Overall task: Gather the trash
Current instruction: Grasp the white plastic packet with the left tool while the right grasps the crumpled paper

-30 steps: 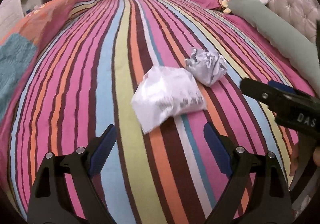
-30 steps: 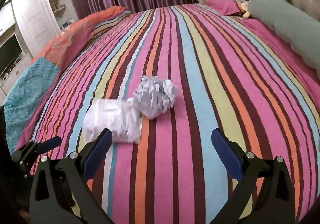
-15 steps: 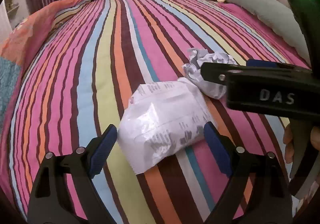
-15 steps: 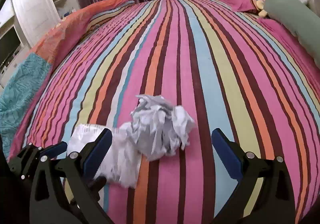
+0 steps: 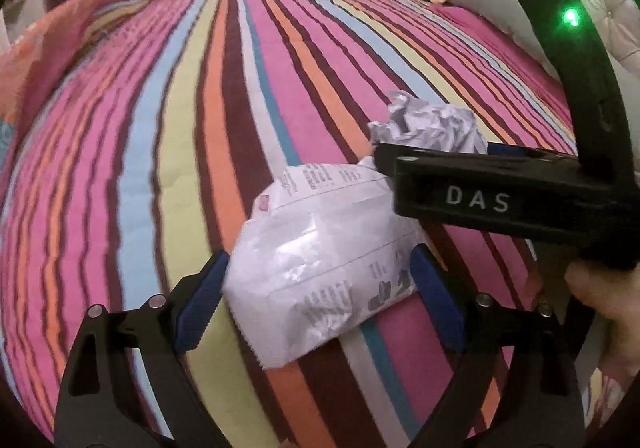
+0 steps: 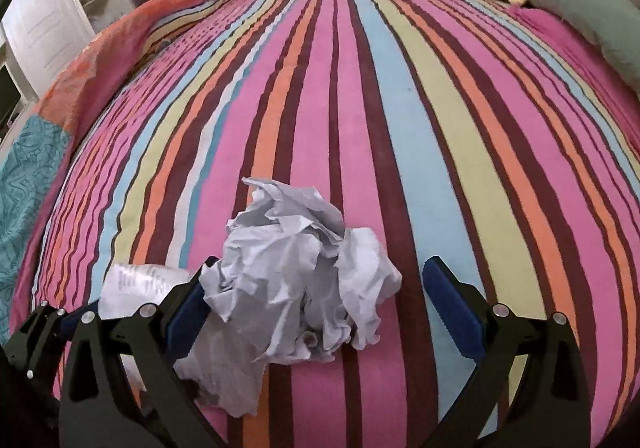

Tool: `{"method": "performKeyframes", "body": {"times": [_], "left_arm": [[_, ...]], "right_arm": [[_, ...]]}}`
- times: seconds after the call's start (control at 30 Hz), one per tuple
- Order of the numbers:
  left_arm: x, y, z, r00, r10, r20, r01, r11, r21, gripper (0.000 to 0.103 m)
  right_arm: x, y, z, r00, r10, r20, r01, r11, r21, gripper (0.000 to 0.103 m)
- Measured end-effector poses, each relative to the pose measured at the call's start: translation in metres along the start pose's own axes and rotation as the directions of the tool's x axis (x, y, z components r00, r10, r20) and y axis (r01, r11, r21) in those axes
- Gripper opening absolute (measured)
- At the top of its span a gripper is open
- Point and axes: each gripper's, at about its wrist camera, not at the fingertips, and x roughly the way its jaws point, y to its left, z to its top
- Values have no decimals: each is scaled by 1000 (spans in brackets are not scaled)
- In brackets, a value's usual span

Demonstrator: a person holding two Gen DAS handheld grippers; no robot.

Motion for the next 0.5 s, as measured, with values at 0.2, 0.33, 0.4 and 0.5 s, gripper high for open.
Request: {"method": "performKeyframes", "body": {"times": [0.2,0.33,0.4,0.5], "left_arm": [[14,10,1,996,-83,-13,82,994,-76,94],[20,1,7,999,-39,-14,38,997,-74,94],[22,-1,11,999,-25,-19,24,996,-88,89],[18,-8,13,1000,-19,-11,18,998,-66,59]], "right_arm": [[5,8,1,1000,-22,-20,21,999,-33,84],[6,12,-1,999,-47,-27,45,997,-68,83],[5,10,-1,999,-49,-22,48,997,-68,79],[-1,9,-3,1000,-31,3,32,998,-55,63]]}}
